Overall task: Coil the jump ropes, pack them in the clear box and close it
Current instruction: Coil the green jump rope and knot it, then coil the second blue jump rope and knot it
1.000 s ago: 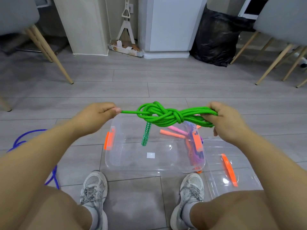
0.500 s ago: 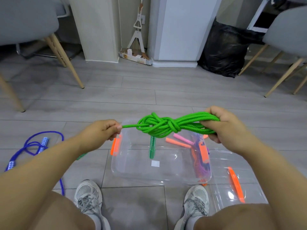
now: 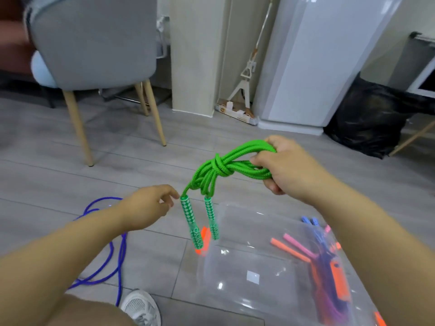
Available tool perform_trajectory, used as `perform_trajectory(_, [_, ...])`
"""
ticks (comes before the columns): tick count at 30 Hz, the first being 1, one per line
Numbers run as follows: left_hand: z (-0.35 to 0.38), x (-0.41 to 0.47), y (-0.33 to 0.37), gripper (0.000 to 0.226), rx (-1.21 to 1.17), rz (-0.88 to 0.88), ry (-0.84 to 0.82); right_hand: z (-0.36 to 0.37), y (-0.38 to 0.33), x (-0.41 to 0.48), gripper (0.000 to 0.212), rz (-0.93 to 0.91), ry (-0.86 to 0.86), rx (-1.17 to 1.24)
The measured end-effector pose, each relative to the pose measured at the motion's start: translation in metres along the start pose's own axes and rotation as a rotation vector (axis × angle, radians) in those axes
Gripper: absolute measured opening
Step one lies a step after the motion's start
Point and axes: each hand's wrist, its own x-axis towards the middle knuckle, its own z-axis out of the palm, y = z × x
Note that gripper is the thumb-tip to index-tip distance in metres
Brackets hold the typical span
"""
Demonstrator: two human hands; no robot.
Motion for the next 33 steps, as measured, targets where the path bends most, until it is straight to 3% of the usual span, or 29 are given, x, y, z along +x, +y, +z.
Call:
perform_trajectory(9, [-0.024, 0.002, -0.096, 0.014, -0.025, -0.206, -0.041, 0.099, -0.014, 0.109, 0.015, -0.028, 0.033, -0.077])
perform_trajectory(13, [-0.009, 0.012, -0.136, 0.007, 0.016, -0.283, -0.099, 0.150, 0.012, 0.149, 0.018, 0.013, 0.050, -0.105])
perform_trajectory(16, [0.008, 0.024, -0.166, 0.014, -0.001, -0.334, -0.105, 0.192, 0.040, 0.171, 0.009, 0.009, 0.099, -0.183])
perform_trajectory(19, [0.032, 0.033, -0.195, 0.014, -0.050, -0.396, -0.132, 0.231, 0.071, 0.190, 0.024, 0.022, 0.098, -0.204])
perform_trajectory(28, [0.084, 0.047, -0.267, 0.015, -0.021, -0.513, -0.220, 0.322, 0.149, 0.207, 0.036, 0.034, -0.082, -0.481])
perform_trajectory(33, [0.097, 0.056, -0.293, 0.023, 0.010, -0.530, -0.266, 0.356, 0.195, 0.200, 0.039, 0.052, -0.300, -0.760])
